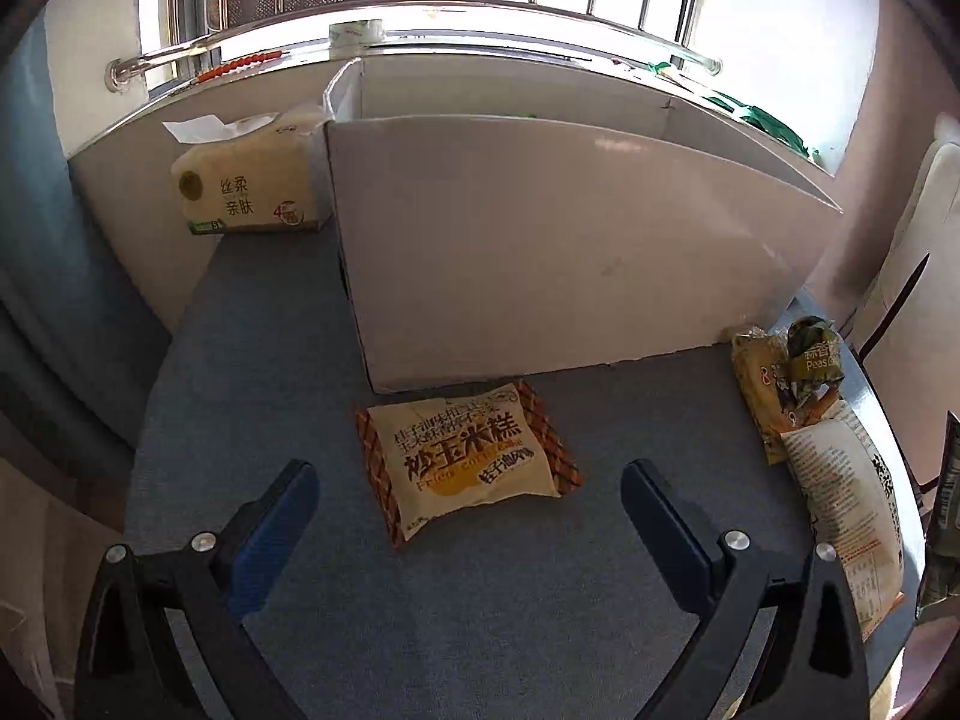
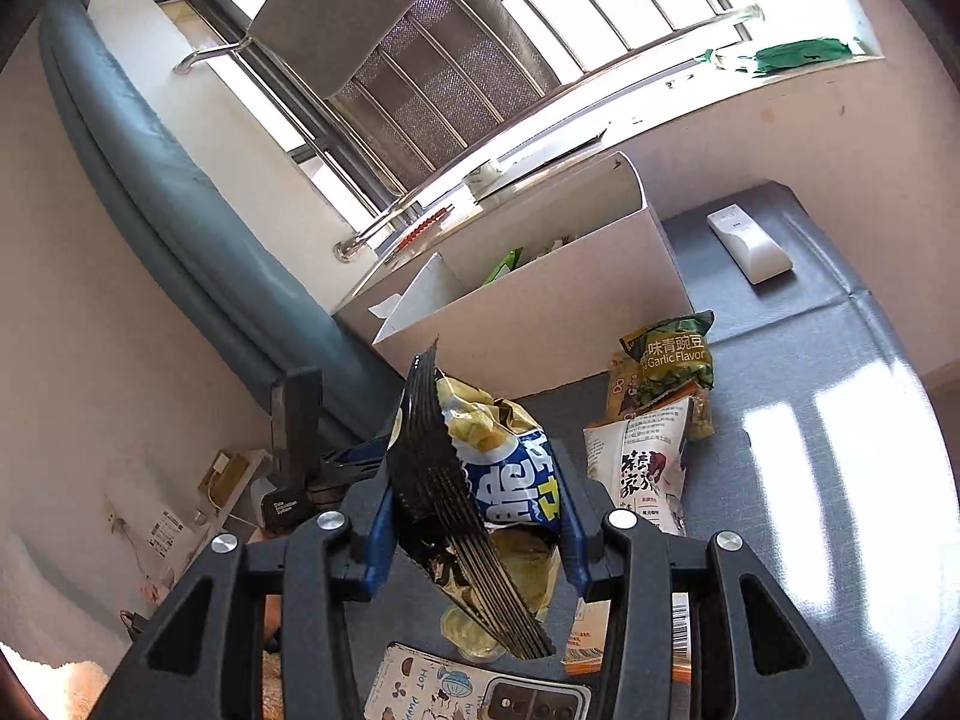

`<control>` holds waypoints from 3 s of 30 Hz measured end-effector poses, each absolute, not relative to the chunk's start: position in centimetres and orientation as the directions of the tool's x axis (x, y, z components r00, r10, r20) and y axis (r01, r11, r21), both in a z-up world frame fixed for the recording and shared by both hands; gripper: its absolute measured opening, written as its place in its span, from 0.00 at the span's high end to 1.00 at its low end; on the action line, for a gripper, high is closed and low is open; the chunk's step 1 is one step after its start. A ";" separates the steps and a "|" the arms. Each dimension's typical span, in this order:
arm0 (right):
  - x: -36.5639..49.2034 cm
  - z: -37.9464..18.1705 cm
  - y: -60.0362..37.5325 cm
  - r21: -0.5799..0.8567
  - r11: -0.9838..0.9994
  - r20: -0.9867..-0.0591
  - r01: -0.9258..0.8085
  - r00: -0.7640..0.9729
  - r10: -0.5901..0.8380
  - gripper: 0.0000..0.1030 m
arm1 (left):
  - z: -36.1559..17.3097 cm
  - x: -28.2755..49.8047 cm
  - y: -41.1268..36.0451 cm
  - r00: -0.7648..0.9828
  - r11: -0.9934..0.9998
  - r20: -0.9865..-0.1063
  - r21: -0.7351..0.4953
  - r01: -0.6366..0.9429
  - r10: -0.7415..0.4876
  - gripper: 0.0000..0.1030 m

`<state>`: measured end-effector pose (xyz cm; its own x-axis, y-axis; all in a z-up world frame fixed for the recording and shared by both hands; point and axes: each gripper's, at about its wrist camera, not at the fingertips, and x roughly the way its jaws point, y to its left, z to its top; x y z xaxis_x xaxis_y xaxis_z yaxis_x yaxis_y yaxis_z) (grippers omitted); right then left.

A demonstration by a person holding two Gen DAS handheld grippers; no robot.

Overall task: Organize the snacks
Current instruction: 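Grasp the blue-printed chips bag with the right tool while the left grasps the yellow corn cake pack, then carry both packs into the white box and open both tools, then withdraw both tools toward the long white snack bag and jelly cup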

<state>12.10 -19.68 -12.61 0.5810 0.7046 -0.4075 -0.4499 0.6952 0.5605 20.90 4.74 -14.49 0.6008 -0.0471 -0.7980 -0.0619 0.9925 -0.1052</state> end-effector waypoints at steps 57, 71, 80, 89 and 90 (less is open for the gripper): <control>29.5 -2.5 -13.9 0.315 0.868 -0.505 -0.383 0.707 0.495 0.00 | 2.6 23.9 6.9 0.814 0.985 -0.558 -0.146 0.094 -0.161 0.00; 16.8 -5.3 -16.4 0.181 0.888 -0.524 -0.423 0.722 0.451 0.00 | -0.1 11.8 0.8 0.831 0.969 -0.499 -0.096 0.227 -0.244 0.00; 9.9 -13.2 -16.3 0.120 0.912 -0.624 -0.392 0.685 0.376 0.00 | -6.6 7.0 -0.8 0.755 0.961 -0.595 -0.190 0.202 -0.277 0.00; 7.1 -17.8 -16.8 0.121 0.923 -0.703 -0.365 0.625 0.340 0.00 | -9.2 5.5 -0.2 0.718 0.949 -0.627 -0.269 0.165 -0.303 0.00; 7.3 -17.9 -16.8 0.113 0.926 -0.705 -0.360 0.628 0.330 0.00 | -9.3 5.4 -0.2 0.718 0.950 -0.629 -0.265 0.162 -0.298 0.00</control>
